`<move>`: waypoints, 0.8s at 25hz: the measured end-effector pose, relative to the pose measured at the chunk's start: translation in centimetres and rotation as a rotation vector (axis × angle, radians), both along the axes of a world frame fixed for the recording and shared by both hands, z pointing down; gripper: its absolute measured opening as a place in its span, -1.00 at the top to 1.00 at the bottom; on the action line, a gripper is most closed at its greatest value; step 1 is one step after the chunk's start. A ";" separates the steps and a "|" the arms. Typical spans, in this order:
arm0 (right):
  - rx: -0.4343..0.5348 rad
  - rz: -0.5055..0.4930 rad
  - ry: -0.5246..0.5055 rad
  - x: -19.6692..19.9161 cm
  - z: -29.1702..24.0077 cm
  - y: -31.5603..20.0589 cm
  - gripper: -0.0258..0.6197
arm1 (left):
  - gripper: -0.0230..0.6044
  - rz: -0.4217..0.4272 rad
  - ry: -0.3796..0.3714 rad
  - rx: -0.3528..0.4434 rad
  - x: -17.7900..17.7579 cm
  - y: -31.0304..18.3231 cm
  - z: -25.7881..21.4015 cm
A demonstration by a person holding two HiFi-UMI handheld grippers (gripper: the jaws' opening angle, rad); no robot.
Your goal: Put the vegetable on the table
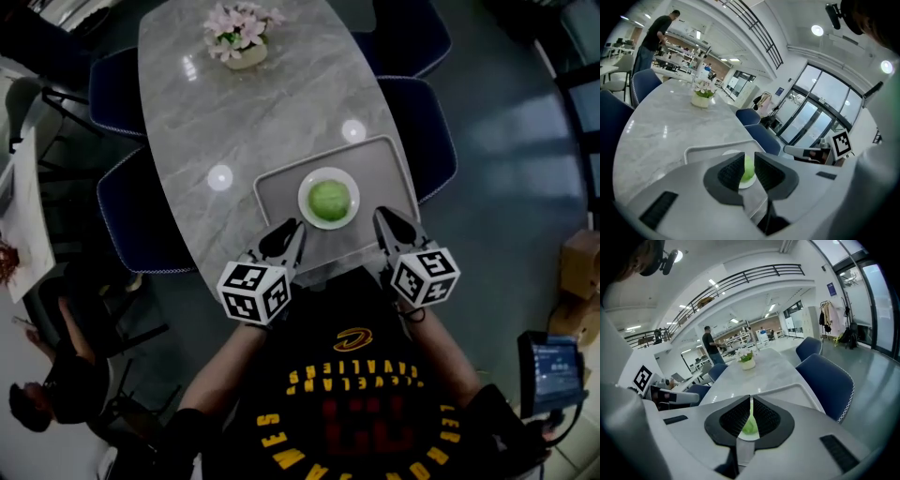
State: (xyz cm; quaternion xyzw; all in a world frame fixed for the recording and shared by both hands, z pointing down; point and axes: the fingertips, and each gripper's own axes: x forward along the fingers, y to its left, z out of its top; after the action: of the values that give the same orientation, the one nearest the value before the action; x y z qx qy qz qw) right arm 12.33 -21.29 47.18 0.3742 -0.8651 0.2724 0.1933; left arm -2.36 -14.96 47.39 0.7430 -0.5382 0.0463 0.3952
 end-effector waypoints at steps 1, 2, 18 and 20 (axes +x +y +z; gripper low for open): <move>-0.011 -0.010 0.009 -0.2 0.7 0.0 0.90 | 0.74 -0.005 -0.005 -0.014 0.0 0.3 0.6; -0.024 -0.021 0.015 -0.2 1.3 -0.1 0.90 | 0.74 -0.011 -0.014 -0.029 0.1 0.3 1.3; -0.268 -0.257 0.087 -1.4 11.1 -5.2 0.66 | 0.74 -0.202 0.053 -0.369 0.3 -3.5 12.8; -0.298 -0.276 0.102 -1.6 12.2 -5.5 0.66 | 0.74 -0.205 0.045 -0.389 0.3 -3.9 13.7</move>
State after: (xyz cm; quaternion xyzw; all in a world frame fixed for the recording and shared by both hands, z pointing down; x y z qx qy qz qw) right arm 10.76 -26.79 59.42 0.2327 -0.8474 0.3490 0.3256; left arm -2.02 -18.84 61.06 0.5951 -0.5828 0.0923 0.5456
